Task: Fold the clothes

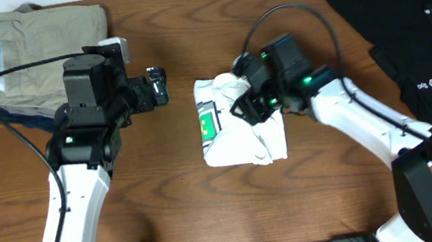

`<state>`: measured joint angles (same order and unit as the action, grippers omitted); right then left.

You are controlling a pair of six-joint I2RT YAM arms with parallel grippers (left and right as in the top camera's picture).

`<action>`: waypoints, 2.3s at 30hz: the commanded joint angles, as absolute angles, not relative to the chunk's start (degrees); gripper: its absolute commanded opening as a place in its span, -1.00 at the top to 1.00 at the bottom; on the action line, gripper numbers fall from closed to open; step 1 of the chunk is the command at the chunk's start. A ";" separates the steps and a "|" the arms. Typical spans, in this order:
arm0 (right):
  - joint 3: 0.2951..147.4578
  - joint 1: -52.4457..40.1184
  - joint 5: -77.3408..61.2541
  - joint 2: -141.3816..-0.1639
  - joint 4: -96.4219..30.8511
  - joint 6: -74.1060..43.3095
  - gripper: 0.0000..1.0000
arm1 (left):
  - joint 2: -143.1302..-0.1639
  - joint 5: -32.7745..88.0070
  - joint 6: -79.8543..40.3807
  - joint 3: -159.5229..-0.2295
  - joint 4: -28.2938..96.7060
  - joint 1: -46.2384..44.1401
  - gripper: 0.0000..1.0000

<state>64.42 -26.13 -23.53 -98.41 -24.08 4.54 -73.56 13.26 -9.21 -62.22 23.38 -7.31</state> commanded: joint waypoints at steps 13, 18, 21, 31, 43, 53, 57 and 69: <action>65.19 -30.04 -16.91 -100.55 -21.61 12.82 0.26 | -77.36 8.19 -9.02 -62.76 23.53 -6.76 -0.96; 65.19 -30.09 -16.95 -101.27 -21.19 12.95 0.36 | -77.38 8.03 -8.88 -62.76 23.57 -6.76 -0.96; 65.19 -30.09 -16.95 -101.38 -21.52 12.95 0.42 | -77.38 8.03 -8.88 -62.76 23.57 -6.76 -0.96; 65.14 -30.44 -16.75 -103.33 -19.86 12.91 0.68 | -77.38 8.03 -8.88 -62.76 23.57 -6.76 -0.96; 65.93 -28.80 -6.90 -104.36 -16.86 3.44 0.98 | -77.38 8.03 -8.86 -62.76 23.57 -6.76 -0.96; 68.60 -18.63 -7.92 -103.22 -20.05 -7.31 0.97 | -77.38 8.05 -8.86 -62.76 24.01 -6.76 -0.96; 68.58 -15.53 -11.07 -103.24 -25.69 -9.23 0.97 | -77.38 8.05 -8.86 -62.74 24.01 -6.76 -0.96; 68.60 -13.54 -20.23 -102.48 -45.28 -10.24 0.86 | -77.49 8.03 -8.64 -62.74 24.01 -6.76 -0.96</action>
